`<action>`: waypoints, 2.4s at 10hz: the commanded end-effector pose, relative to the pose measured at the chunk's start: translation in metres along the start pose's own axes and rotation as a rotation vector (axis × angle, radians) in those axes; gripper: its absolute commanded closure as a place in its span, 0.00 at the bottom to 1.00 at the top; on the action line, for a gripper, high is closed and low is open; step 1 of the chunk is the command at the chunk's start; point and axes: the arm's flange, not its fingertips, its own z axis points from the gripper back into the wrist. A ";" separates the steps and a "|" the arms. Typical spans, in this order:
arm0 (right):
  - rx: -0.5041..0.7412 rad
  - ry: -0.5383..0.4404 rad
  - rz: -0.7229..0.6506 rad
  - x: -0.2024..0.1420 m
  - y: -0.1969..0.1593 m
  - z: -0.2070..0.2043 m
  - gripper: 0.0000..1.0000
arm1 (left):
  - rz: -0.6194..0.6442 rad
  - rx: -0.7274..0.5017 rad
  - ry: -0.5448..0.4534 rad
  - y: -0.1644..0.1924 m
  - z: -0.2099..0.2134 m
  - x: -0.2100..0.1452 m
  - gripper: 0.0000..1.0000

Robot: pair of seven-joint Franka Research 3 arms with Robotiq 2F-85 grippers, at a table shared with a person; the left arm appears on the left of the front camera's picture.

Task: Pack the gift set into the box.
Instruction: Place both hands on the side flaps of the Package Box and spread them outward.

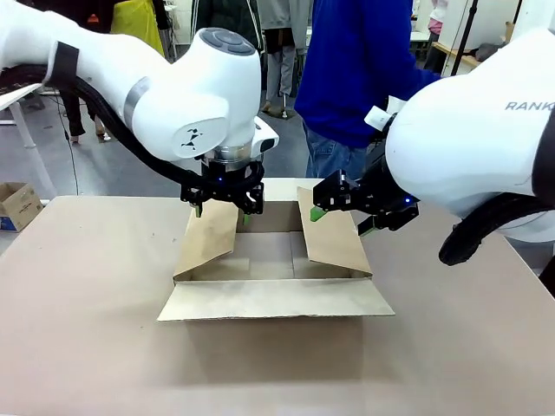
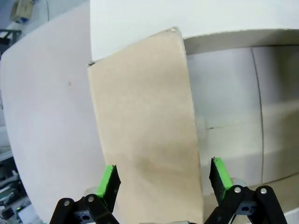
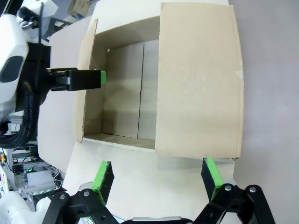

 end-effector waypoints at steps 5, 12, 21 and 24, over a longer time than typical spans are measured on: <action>0.030 0.013 0.018 0.002 -0.002 0.003 0.00 | 0.098 0.033 0.022 0.003 -0.007 0.014 0.00; 0.030 0.013 0.018 0.002 -0.002 0.003 0.00 | 0.218 0.016 -0.035 0.089 0.034 0.009 0.00; 0.030 0.013 0.018 0.002 -0.002 0.003 0.00 | 0.437 -0.302 0.137 0.219 -0.010 -0.006 0.00; 0.030 0.013 0.018 0.002 -0.002 0.003 0.00 | 0.301 -0.406 0.232 0.244 -0.045 -0.010 0.00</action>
